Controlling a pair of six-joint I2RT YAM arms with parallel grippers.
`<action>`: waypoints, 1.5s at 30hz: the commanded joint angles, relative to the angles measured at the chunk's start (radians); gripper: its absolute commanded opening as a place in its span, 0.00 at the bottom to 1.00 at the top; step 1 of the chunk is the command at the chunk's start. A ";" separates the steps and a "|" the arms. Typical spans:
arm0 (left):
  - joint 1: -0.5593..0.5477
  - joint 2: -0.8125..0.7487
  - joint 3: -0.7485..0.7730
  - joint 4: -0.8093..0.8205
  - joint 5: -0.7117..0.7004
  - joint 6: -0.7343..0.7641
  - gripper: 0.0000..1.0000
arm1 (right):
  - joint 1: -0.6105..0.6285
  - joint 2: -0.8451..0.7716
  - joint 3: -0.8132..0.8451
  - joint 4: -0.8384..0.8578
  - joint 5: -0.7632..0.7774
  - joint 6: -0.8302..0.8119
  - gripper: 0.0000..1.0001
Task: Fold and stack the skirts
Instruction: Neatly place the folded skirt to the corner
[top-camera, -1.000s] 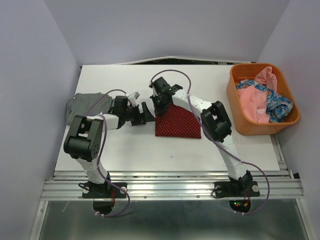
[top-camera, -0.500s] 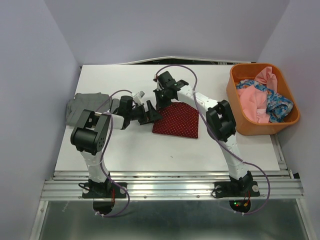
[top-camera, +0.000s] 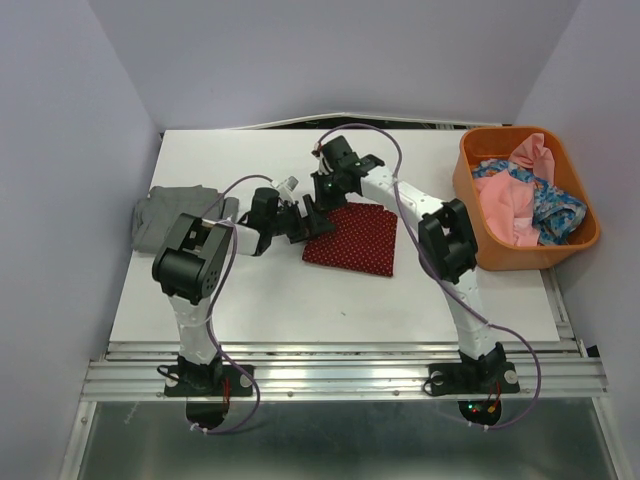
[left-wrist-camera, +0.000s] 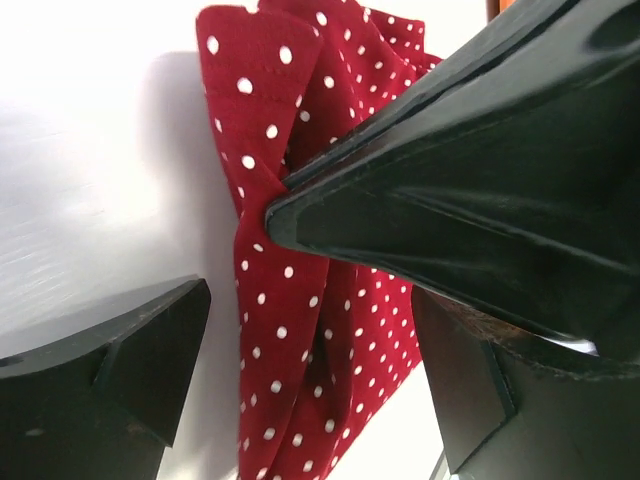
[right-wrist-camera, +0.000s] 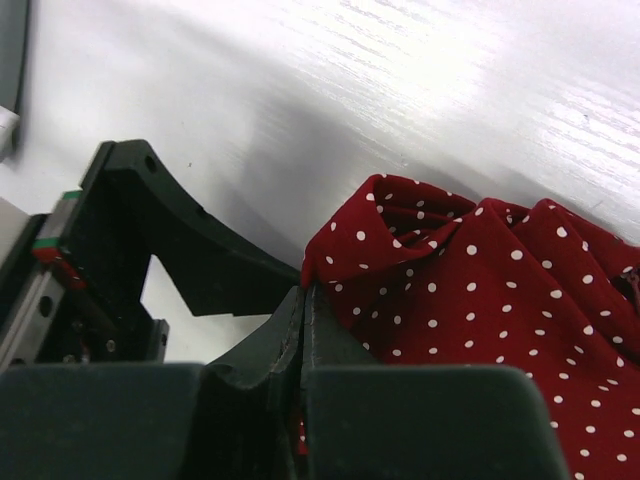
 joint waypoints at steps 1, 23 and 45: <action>-0.033 0.056 0.001 -0.071 -0.071 0.004 0.93 | -0.009 -0.089 0.020 0.033 -0.034 0.027 0.00; 0.001 -0.074 0.307 -0.779 -0.490 0.462 0.00 | -0.201 -0.132 0.069 0.055 -0.009 0.021 0.84; 0.403 -0.312 0.550 -1.146 -0.372 0.877 0.00 | -0.245 -0.213 -0.210 0.139 -0.098 -0.030 1.00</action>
